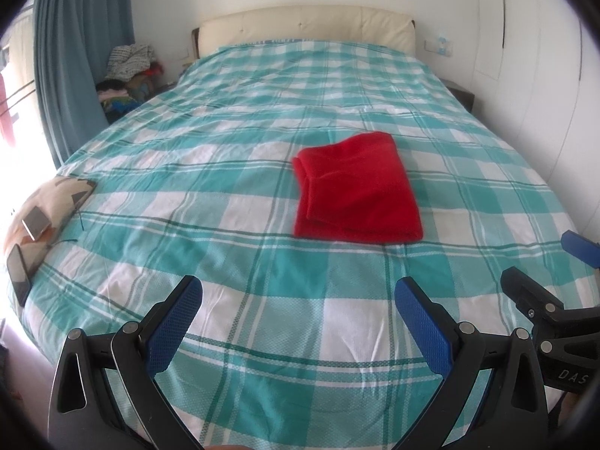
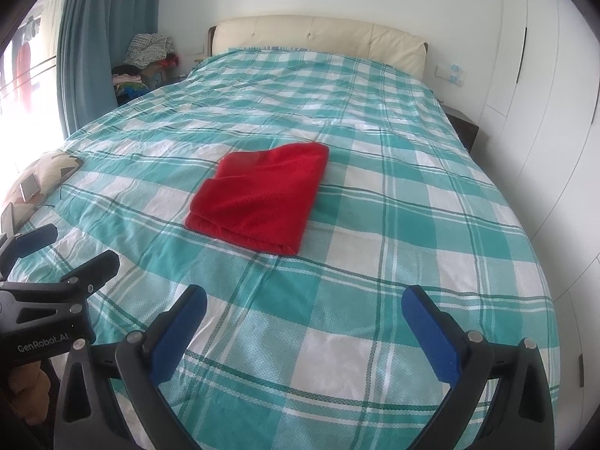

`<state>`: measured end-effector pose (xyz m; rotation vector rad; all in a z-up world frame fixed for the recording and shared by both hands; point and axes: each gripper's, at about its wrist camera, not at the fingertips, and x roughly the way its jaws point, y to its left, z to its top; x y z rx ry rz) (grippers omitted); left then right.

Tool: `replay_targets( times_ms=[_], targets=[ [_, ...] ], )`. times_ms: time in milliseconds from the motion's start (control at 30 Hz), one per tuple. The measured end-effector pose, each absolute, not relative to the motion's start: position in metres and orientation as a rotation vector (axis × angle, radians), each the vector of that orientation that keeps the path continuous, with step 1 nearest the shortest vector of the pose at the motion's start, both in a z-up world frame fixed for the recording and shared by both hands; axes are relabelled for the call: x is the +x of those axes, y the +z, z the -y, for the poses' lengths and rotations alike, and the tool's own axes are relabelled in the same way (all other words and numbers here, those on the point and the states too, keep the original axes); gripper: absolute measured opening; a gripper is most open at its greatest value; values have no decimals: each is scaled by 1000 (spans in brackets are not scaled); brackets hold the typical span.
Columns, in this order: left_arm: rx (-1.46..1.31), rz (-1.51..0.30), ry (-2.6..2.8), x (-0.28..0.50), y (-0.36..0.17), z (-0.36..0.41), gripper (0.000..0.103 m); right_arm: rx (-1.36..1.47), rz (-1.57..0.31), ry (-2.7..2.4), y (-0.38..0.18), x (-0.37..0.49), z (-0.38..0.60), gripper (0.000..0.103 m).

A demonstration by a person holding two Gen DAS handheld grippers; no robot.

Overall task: Fold small clothes
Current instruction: 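Release the folded sweater and hold both tools open above the bed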

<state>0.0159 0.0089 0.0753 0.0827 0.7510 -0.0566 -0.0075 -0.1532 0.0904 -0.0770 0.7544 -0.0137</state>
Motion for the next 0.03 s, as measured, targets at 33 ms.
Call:
replay_targets(
  times_ms=[33],
  targets=[
    [91,-744,-50,15,76,-8,103,-76,-755,-12,90,-7,153,102]
  ],
)
